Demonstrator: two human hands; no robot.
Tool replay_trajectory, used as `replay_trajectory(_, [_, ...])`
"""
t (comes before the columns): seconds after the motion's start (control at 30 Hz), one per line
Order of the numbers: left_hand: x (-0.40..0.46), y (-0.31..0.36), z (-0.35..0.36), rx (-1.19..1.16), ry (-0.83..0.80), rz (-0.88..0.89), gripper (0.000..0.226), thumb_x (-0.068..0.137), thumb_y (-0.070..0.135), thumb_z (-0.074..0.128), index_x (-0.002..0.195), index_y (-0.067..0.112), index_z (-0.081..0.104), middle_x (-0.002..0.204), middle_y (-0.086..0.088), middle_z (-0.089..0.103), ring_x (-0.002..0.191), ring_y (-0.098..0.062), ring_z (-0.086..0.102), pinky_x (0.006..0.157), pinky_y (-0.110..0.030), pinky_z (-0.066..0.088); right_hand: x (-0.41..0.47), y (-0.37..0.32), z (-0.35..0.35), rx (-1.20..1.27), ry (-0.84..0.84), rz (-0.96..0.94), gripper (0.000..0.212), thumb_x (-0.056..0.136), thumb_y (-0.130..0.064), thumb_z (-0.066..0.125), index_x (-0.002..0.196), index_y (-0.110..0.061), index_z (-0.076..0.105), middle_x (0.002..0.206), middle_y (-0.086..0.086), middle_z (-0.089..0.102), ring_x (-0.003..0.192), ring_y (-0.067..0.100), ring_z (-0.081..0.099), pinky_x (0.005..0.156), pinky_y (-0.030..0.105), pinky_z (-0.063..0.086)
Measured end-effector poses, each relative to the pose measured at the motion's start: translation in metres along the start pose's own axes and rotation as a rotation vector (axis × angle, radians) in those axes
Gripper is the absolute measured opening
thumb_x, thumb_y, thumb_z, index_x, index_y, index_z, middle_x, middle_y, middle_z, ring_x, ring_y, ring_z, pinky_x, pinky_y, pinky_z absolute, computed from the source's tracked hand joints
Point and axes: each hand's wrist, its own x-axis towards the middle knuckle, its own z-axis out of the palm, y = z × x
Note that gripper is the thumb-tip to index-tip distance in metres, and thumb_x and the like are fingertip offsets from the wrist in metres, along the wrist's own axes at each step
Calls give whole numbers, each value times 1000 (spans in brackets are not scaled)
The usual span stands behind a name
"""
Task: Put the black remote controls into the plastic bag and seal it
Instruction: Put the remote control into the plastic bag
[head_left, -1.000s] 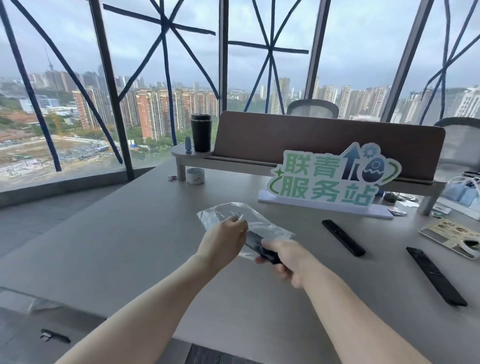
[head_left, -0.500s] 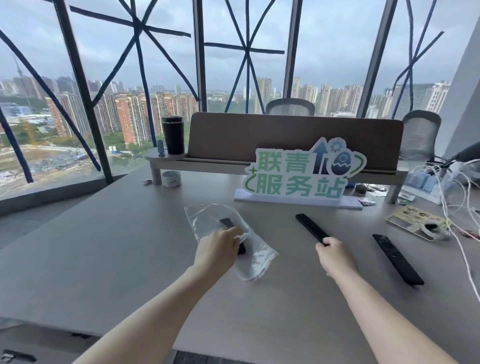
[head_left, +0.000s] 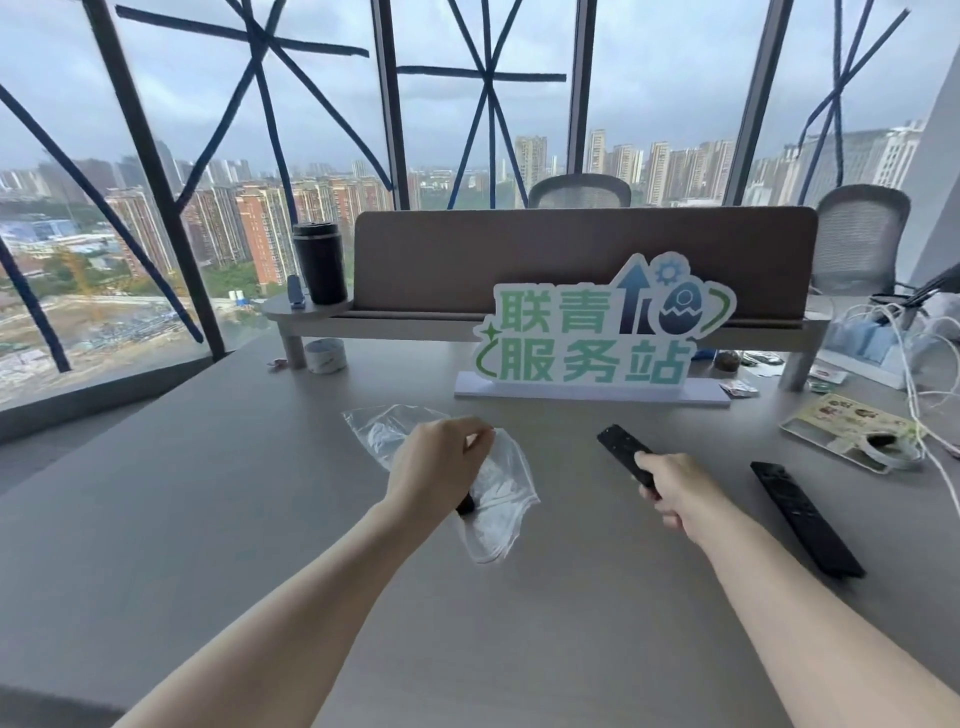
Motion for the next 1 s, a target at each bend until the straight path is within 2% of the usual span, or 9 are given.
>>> replay_trajectory(0.1, [4,11,5,-38,-8,-14,21,90,35,53,86,25,72,53,7,55,63,-21,57,49,-24,36,-56,-16,-39,254,-330,0,30,95,-26,46,88,-2,62,44,-1,34,28,8,18,33,16,13])
replay_trajectory(0.2, [8,22,8,-86,-24,2,23,90,33,53,85,22,73,52,6,55,57,-20,56,51,-26,41,-107,-27,-55,86,-560,9,29,93,-26,48,87,-2,64,47,-2,25,34,8,16,36,21,9])
replay_trajectory(0.4, [-1,40,12,-112,-79,14,23,87,35,53,82,24,72,56,7,60,59,-19,56,57,-28,47,-113,-17,29,42,-584,-15,24,96,-37,56,83,-18,61,63,0,55,41,9,25,36,19,18])
replay_trajectory(0.47, [-5,39,11,-108,-83,0,24,87,35,53,81,24,72,63,3,67,62,-20,61,57,-29,49,-108,-11,49,26,-480,-64,22,97,-34,55,87,-18,65,74,2,64,40,8,30,36,20,21])
replay_trajectory(0.57, [-9,33,11,-112,-75,-31,22,86,33,53,78,25,72,65,3,70,63,-19,63,57,-29,50,-99,4,33,-45,-104,-159,26,93,-17,53,71,-15,67,61,1,60,35,9,36,39,20,28])
replay_trajectory(0.63, [-12,29,13,-104,-91,-38,23,86,32,53,76,23,72,66,3,69,65,-21,63,58,-30,51,-87,19,0,-120,158,-192,26,90,-15,53,69,-18,68,63,2,65,53,19,55,53,29,41])
replay_trajectory(0.73, [-15,27,19,-92,-103,-37,24,86,32,52,77,22,71,66,2,69,65,-23,63,59,-33,54,-67,44,-55,-427,496,-104,29,93,-29,48,111,-15,65,117,14,63,99,36,63,78,39,46])
replay_trajectory(0.83, [-14,28,24,-69,-104,-22,24,87,33,51,81,25,72,69,3,70,67,-21,64,60,-34,56,-54,67,-95,-597,584,54,49,95,-41,47,128,-5,50,130,21,48,112,42,58,90,47,45])
replay_trajectory(1.0, [-14,26,26,-40,-102,-22,23,87,36,52,84,28,73,67,7,65,69,-22,64,62,-32,55,-43,85,-115,-766,591,100,35,92,-36,56,112,-7,57,113,15,59,98,38,65,77,41,47])
